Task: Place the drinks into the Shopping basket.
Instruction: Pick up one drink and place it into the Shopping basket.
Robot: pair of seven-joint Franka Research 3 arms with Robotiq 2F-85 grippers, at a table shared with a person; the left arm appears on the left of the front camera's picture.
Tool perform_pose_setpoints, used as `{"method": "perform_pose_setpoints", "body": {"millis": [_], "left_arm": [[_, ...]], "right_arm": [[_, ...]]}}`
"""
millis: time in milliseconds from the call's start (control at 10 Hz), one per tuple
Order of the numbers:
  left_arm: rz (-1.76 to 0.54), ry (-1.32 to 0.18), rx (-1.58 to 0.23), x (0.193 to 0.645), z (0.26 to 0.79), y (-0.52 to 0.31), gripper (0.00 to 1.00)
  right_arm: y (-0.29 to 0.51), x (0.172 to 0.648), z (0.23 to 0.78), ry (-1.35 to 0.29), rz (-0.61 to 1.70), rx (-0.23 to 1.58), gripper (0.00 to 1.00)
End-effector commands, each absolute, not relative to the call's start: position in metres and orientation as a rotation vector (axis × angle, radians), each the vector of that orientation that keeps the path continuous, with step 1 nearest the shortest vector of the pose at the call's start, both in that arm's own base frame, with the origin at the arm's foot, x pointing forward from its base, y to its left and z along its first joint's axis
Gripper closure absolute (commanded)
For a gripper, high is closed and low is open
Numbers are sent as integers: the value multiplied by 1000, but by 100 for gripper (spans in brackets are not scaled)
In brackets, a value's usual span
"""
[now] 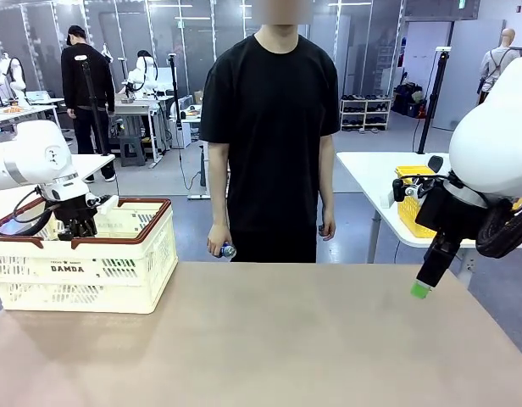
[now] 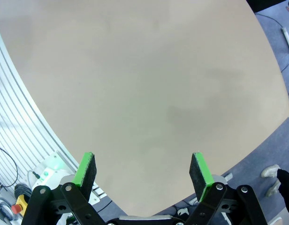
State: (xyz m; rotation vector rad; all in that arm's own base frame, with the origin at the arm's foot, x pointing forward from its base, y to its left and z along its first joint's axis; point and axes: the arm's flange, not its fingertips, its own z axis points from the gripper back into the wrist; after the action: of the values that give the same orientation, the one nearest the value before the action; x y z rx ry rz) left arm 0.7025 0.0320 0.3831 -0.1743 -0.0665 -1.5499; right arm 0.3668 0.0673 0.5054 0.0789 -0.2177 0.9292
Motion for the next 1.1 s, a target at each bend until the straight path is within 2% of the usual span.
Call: {"method": "perform_pose_setpoints", "body": {"millis": [0, 100, 200, 1000], "left_arm": [[-1589, -73, -215, 708, 394, 32, 22], [-1585, -64, -206, 708, 399, 32, 10], [-1574, -47, -180, 707, 407, 31, 2], [-1580, -13, -125, 700, 482, 25, 0]], "right_arm": [[66, 367, 506, -211, 929, 73, 0], [66, 367, 506, -211, 929, 73, 0], [66, 367, 506, -211, 929, 73, 0], [66, 367, 506, -211, 929, 73, 0]]}}
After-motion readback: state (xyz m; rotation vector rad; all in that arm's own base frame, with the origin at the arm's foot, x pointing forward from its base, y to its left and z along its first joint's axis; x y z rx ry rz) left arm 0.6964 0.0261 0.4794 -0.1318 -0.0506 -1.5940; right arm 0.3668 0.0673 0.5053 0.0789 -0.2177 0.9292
